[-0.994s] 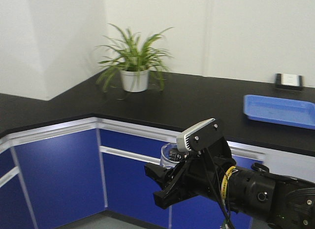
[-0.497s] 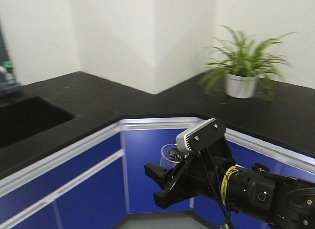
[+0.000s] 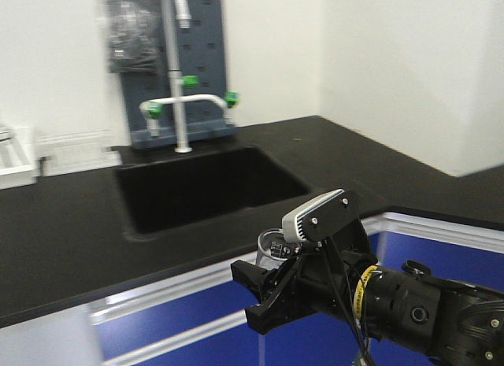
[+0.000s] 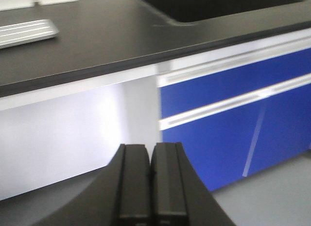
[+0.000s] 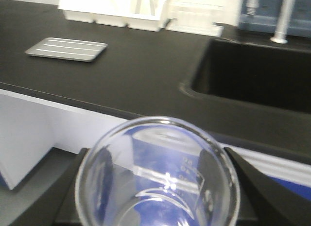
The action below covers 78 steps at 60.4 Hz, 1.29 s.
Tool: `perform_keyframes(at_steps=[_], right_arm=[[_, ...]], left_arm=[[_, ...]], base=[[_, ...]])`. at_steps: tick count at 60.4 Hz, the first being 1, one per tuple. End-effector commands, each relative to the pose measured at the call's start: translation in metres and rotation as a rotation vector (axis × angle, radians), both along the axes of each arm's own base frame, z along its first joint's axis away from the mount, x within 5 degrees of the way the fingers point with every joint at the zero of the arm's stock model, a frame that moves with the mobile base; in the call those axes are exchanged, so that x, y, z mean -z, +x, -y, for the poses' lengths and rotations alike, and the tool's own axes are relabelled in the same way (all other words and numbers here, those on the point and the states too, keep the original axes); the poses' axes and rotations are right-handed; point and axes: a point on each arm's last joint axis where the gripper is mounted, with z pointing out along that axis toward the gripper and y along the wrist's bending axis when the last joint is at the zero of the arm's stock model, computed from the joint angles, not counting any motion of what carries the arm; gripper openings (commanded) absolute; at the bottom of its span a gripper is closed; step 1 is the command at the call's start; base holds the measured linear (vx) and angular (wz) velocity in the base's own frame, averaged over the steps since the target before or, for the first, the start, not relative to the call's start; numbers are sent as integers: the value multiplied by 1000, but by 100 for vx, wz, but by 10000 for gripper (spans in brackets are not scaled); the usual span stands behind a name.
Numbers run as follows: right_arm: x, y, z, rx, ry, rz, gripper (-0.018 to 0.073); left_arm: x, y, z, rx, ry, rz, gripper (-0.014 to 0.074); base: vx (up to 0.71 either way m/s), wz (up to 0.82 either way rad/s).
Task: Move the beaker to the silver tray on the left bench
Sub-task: 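Hold the beaker in the right gripper while the base turns away, then hold the beaker while the base approaches the silver tray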
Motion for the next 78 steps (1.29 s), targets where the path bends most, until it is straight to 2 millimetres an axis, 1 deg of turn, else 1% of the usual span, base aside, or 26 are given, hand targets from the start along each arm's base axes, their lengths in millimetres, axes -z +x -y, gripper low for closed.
perform_keyframes(at_steps=[1,25,42,57,78], right_arm=[[-26,-5,0,-23,72,71,-11],[-26,-5,0,-23,72,71,-11],[-26,-5,0,-23,72,71,-11],[-26,-5,0,-23,73,71,-11],[-26,-5,1,-23,72,71,-11]], left_arm=[[-1,2,0,-3,-5,66,1],[-1,2,0,-3,-5,66,1],[-1,2,0,-3,-5,66,1],[-1,2,0,-3,-5,66,1],[-1,2,0,-3,-5,66,1]], base=[[15,75],[16,69],[18,54],[17,29],[17,5]])
